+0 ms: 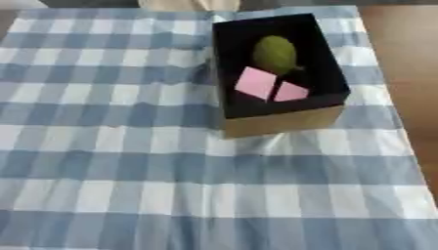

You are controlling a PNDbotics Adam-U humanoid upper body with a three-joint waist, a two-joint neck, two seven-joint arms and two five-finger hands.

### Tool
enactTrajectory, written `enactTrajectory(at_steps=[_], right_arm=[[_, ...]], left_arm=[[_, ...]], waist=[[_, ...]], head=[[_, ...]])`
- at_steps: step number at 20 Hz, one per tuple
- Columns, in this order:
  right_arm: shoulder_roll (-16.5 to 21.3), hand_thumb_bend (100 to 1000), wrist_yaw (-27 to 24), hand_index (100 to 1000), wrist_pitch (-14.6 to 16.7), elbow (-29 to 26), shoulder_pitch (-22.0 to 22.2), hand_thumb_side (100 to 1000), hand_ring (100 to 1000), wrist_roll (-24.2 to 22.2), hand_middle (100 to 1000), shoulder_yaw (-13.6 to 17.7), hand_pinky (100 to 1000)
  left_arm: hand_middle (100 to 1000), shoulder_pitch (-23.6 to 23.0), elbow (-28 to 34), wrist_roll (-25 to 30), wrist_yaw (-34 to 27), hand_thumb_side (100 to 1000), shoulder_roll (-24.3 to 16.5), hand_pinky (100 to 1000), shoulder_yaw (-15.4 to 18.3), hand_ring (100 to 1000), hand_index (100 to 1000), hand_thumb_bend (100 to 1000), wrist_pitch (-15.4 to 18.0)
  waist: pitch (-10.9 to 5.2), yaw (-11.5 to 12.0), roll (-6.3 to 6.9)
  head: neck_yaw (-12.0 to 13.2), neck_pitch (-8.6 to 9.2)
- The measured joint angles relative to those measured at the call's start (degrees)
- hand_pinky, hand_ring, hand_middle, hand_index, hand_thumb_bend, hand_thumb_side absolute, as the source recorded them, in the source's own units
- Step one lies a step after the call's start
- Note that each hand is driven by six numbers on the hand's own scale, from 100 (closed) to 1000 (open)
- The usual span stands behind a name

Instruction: Pick up objects on the table and place them in the box.

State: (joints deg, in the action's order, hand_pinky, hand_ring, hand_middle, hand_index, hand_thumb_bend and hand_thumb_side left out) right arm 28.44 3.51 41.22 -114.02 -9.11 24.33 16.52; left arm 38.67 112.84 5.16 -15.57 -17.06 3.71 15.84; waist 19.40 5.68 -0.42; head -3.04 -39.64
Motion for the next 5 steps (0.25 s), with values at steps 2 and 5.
enactTrajectory(at_steps=[2, 5], right_arm=[[-0.02, 100, -0.05, 886, 0.41, 0.0, 0.0, 329, 906, -0.15, 519, 0.0, 891], [-0.03, 100, -0.08, 888, 0.87, 0.0, -0.18, 317, 916, -0.35, 525, 0.0, 892]], left_arm=[[719, -0.51, 0.44, 0.22, -0.15, 650, 0.17, 875, 0.48, 793, 874, 100, -0.29], [724, -0.98, 0.59, 1.0, -0.85, 639, 1.11, 878, 0.77, 797, 881, 100, -0.28]], waist=[[0.0, 0.01, -0.12], [0.0, 0.03, -0.12]], head=[[0.06, 0.0], [0.32, 0.0]])
